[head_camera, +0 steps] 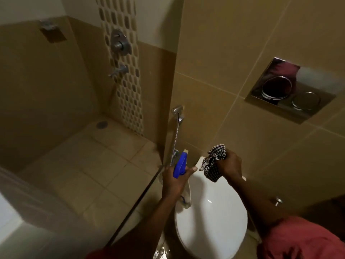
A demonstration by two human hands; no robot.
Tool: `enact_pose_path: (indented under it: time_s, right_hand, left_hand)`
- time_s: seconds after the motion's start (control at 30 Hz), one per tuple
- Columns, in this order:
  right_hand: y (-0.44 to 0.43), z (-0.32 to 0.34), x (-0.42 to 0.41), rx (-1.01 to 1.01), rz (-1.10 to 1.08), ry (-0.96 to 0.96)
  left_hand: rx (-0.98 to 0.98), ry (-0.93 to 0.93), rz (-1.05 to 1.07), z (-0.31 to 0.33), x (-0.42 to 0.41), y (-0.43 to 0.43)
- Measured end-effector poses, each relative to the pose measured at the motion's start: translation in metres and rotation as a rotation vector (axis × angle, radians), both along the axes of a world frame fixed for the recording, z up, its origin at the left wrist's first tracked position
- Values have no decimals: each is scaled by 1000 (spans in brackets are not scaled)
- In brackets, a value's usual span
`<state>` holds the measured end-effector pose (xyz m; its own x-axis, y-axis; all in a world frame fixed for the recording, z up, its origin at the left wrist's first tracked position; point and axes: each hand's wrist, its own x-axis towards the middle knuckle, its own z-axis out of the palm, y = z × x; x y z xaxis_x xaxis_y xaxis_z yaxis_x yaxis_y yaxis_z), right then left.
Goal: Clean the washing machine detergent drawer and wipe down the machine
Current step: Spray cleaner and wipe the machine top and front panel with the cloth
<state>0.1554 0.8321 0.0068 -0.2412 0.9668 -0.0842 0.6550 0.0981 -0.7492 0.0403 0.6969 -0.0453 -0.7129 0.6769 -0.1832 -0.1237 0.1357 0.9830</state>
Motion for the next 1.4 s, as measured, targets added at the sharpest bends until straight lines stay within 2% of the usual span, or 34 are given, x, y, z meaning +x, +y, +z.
enact_pose_path:
  time_s: [0.13,0.3,0.57,0.7,0.87,1.03,1.13,1.2,1.3,1.4]
  right_hand:
    - [22,-39,8,-31,-5,-25]
    - [61,-106,17,-91,37,-127]
    - [93,-176,12,-203,271,-201]
    - [91,-203,12,-212,470,-354]
    - [87,-244,20,-279,603,-520]
    - [82,-247,27,-323,747,-680]
    - [82,-250,26,-331,766,-650]
    - [91,-280,32,-294,733,-590]
    - [98,-303,38,-226,737,-626]
    - [90,-271,28,-250,770,-616]
  left_hand:
    - [26,-5,-77,-27,19,19]
    - [-11,45,-55,-64,36,45]
    - [-109,73,30,-116,39,71]
    - [-125,56,28,-124,36,83]
    - [-208,41,0,-131,42,73]
    - [-227,10,27,-135,41,72]
    - [-229,-35,59,-139,39,72]
    - [-240,-72,67,-139,39,69]
    - [-277,-61,83,-145,39,64]
    - [-310,-59,86,-146,36,64]
